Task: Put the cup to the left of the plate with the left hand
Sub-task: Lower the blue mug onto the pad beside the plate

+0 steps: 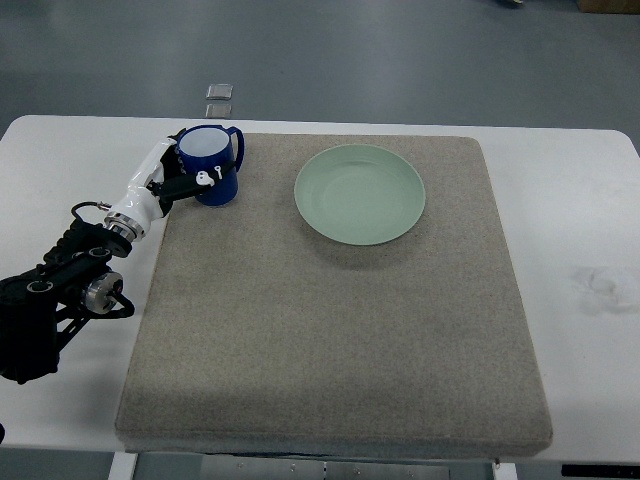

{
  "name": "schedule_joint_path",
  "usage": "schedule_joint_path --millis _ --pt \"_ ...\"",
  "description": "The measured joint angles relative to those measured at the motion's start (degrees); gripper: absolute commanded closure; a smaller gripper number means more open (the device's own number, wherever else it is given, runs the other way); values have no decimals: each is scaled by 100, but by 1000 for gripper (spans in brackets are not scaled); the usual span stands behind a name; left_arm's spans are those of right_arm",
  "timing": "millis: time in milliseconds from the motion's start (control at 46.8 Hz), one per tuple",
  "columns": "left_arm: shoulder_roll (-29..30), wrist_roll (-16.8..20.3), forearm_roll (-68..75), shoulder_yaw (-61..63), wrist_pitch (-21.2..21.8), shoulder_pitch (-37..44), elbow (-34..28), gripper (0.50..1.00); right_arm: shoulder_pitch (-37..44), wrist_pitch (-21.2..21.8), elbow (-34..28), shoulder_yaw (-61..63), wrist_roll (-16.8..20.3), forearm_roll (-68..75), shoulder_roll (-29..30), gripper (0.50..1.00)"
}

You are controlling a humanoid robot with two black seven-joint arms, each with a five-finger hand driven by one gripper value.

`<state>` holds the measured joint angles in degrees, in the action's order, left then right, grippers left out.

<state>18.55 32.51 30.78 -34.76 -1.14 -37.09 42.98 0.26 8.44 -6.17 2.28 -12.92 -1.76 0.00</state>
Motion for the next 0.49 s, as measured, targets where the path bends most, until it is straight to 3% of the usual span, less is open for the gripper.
schedule_joint_path --millis 85,171,363,427,491 --pt "0 0 0 -3 0 0 0 724 0 0 1 0 0 0 0 568" --pt "0 1 1 -3 0 9 0 664 0 0 1 0 0 0 0 568" --pt "-17 1 -29 -5 0 44 7 607 0 0 -2 0 0 0 0 568" --pt "-18 1 -41 -5 0 44 7 566 0 0 -3 0 0 0 0 568" --pt "-18 1 -61 -5 0 47 12 566 0 0 -4 0 0 0 0 568"
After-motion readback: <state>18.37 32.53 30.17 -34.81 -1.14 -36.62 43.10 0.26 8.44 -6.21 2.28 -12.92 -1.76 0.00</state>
